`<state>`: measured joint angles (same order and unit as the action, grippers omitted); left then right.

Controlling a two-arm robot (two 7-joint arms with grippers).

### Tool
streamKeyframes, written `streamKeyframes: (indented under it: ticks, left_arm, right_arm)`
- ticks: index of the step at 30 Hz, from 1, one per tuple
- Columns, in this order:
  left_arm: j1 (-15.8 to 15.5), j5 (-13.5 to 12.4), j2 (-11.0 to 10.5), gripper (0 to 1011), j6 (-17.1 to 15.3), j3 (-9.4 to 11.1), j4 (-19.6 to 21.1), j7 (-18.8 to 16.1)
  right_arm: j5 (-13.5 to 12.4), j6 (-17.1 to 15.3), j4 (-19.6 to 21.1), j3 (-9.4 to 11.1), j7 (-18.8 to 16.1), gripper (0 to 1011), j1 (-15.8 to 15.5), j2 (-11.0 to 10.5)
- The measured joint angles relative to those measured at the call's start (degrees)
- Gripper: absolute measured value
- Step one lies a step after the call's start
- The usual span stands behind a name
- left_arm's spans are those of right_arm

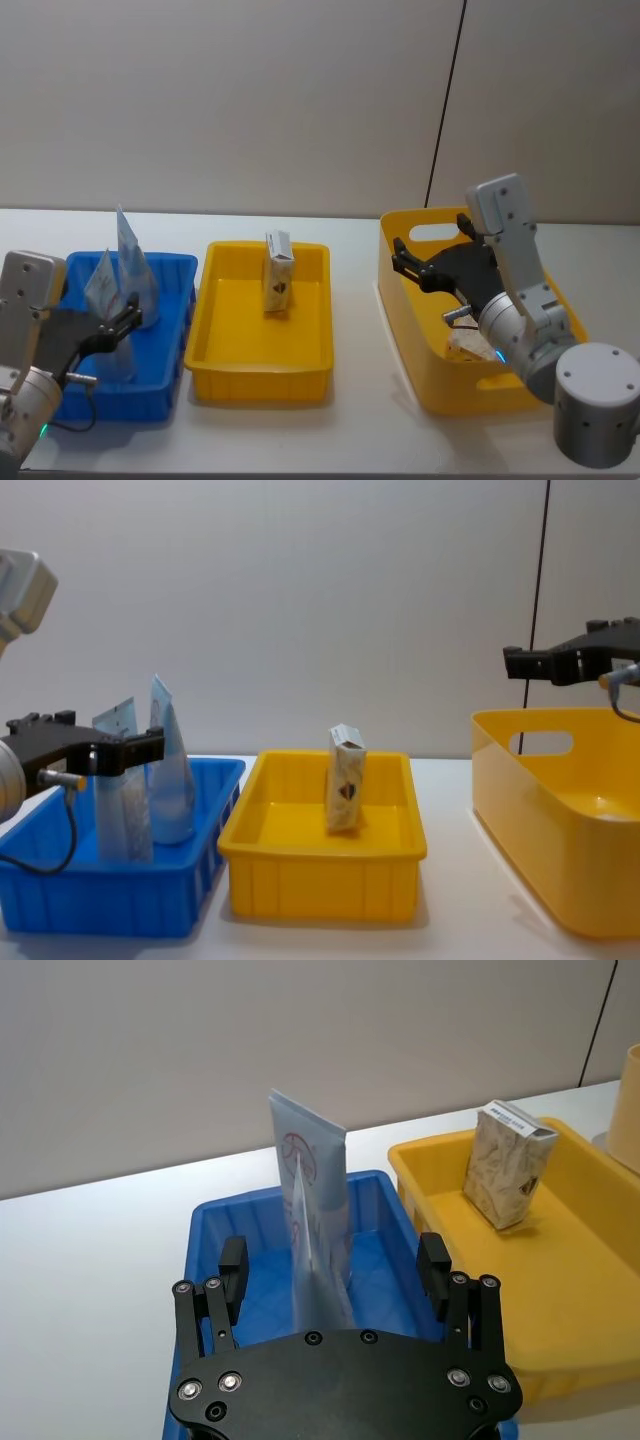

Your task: Bimanual collaborative sorting of washing and personal care products

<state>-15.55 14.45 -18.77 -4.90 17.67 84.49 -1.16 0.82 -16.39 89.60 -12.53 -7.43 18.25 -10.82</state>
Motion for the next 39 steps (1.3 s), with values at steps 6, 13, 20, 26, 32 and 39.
streamKeyframes:
  ticks: [6,13,20,26,32,39]
  left_arm:
    - [-1.33,-0.32,0.67,1001,0.49,-0.15,-2.81,0.36]
    - [-2.86,-0.32,1.57,1001,1.56,-0.40,-6.45,1.46]
    - [-4.33,-0.05,2.44,1001,2.45,-0.63,-9.91,2.63]
    - [-5.54,0.13,3.10,988,3.13,-0.81,-12.68,3.66]
    - [-6.59,0.24,3.77,844,3.80,-1.04,-15.13,4.44]
    - [-7.28,0.20,4.36,633,4.82,-1.32,-16.97,4.78]
  right_arm:
    - [-0.02,0.04,0.05,-0.01,-0.04,1002,-0.03,0.00]
    - [-0.02,0.06,0.06,0.00,-0.07,1002,-0.04,0.00]
    - [-0.02,0.06,0.06,-0.01,-0.07,1002,-0.04,0.00]
    - [-0.02,0.06,0.06,0.00,-0.07,1002,-0.04,0.00]
    - [-0.02,0.06,0.05,0.00,-0.06,1002,-0.04,0.00]
    - [-0.02,0.06,0.05,0.00,-0.06,1002,-0.04,0.00]
